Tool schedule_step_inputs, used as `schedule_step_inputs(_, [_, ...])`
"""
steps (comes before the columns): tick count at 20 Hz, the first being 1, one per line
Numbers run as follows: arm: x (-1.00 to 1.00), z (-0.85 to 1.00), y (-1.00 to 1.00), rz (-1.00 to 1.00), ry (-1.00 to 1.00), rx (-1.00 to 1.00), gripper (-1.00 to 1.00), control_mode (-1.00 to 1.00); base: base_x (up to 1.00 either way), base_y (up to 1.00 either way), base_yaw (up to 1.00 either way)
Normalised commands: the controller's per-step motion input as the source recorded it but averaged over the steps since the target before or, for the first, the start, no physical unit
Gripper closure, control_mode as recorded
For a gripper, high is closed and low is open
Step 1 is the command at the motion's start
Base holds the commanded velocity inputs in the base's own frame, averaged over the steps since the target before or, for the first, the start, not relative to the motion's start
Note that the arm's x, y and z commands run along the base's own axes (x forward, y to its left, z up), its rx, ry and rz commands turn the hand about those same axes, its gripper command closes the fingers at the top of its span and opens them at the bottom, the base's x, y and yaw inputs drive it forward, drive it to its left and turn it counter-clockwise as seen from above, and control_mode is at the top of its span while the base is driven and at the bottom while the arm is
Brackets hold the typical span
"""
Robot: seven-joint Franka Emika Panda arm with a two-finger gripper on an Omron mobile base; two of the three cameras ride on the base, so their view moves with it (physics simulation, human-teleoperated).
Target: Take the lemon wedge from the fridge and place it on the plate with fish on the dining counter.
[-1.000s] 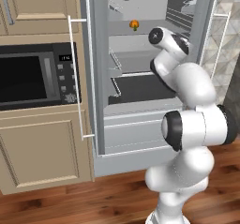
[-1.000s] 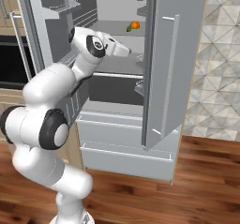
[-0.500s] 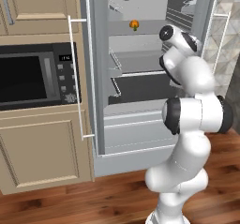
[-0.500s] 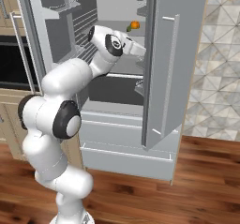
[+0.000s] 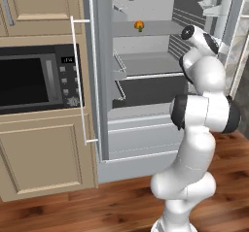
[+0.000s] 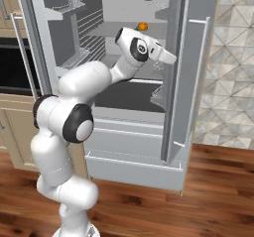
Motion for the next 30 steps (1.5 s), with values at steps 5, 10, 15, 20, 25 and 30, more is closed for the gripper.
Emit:
schedule_step_inputs(5, [-0.28, -0.44, -1.00, -0.35, 0.23, 0.00, -1.00, -1.00, 0.00, 0.00, 0.00])
schedule_step_inputs(10, [-0.63, -0.16, -0.73, -0.15, 0.02, 0.04, -1.00, -1.00, 0.00, 0.00, 0.00])
schedule_step_inputs(15, [-0.98, 0.58, 0.64, 0.20, -0.19, 0.10, -1.00, -1.00, 0.00, 0.00, 0.00])
schedule_step_inputs(20, [-0.55, 0.16, 1.00, 0.32, -0.07, 0.16, -1.00, -1.00, 0.00, 0.00, 0.00])
schedule_step_inputs(25, [-0.32, -0.11, 1.00, 0.42, 0.00, 0.20, -1.00, -1.00, 0.00, 0.00, 0.00])
schedule_step_inputs(30, [-0.06, -0.29, 1.00, 0.48, -0.15, 0.22, -1.00, -1.00, 0.00, 0.00, 0.00])
